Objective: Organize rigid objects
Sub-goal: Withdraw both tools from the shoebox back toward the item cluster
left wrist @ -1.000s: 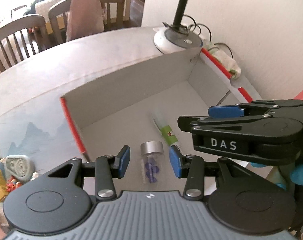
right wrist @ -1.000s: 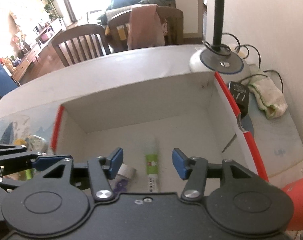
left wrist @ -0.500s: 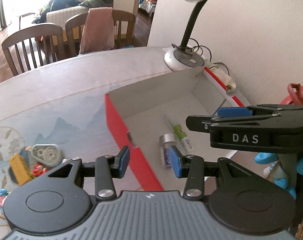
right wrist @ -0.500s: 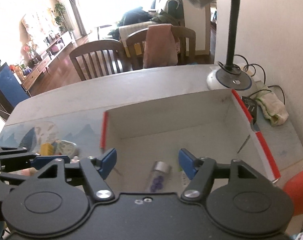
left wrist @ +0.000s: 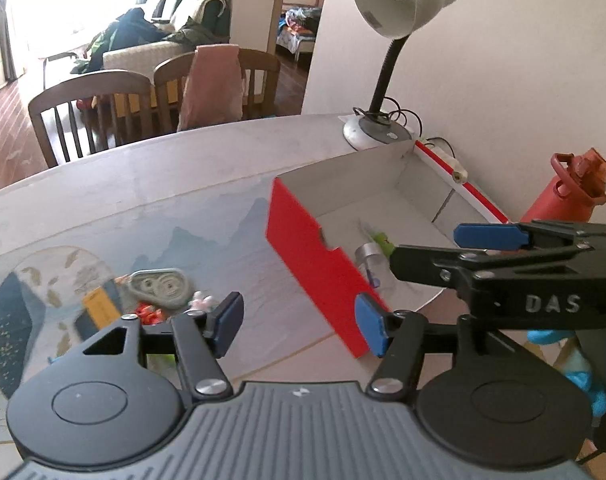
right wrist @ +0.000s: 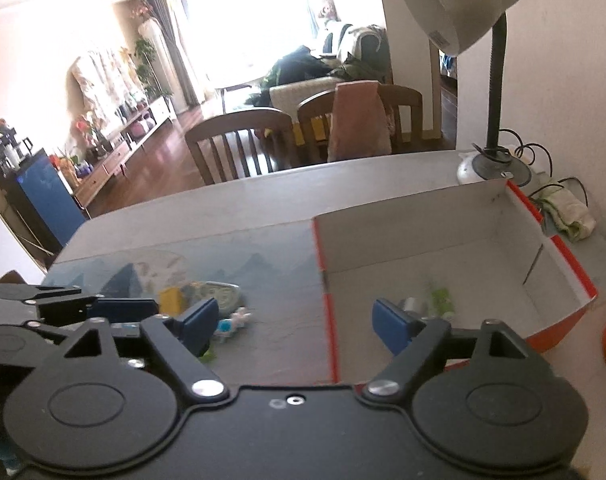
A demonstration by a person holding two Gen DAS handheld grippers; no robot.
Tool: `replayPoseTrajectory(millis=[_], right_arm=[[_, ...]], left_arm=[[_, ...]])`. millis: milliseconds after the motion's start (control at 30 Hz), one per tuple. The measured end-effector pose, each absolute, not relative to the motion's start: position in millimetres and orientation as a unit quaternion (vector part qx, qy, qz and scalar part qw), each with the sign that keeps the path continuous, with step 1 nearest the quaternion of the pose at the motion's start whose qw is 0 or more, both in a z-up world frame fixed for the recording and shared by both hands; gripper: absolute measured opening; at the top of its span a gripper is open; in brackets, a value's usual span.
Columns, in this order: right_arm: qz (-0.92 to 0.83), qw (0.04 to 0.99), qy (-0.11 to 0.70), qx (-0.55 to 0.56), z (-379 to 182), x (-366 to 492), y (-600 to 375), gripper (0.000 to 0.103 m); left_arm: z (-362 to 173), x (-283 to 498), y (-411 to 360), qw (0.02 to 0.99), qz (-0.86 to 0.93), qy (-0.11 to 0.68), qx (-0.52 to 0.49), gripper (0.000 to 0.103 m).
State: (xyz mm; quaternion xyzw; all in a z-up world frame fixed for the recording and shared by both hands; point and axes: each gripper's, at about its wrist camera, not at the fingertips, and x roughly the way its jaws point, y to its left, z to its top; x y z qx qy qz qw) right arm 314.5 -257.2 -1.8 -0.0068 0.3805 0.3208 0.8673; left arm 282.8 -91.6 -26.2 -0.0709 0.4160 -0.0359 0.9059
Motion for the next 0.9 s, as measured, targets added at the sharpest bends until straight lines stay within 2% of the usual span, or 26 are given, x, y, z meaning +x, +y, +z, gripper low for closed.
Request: replayPoseTrajectory(millis=[233,300,333,500,567,733,900], right_arm=[[0.326,0.874,0.361,0.007,1.0,279.4,-244.3,0.095],[0.331,0.874,0.355,0.011,3.0,268.5,-240.5,0.098],[0.334,0.874,0.352,0.013,3.8,263.0,-238.7,0.098],[0.347,0.874,0.339,0.007,1.3,239.7,-225.3,0.1],[0.351,0.875,0.334,0.005,-0.1,230.5,-220.4,0.102],[0.361,0.872,0.331,0.01,-3.9,215.9,-206.8,0.102],[0.367,0.866,0.34,0.011,-13.6,203.1,-193.8,0.102]], left_arm=[[-24.6,247.0,-66.3,0.909,-0.034,0.407,-0.076,0.063],[-25.2,237.7,-58.5,0.91,-0.033,0.406,-0.081,0.067],[-25.8,232.6,-54.0,0.91,-0.031,0.404,-0.085,0.07],[-27.9,212.2,-34.6,0.912,-0.022,0.398,-0.093,0.072],[-28.7,204.5,-25.8,0.913,-0.018,0.395,-0.098,0.077],[-30.5,188.1,-5.3,0.916,-0.006,0.386,-0.109,0.078],[-30.3,174.5,13.9,0.919,0.003,0.375,-0.123,0.083]])
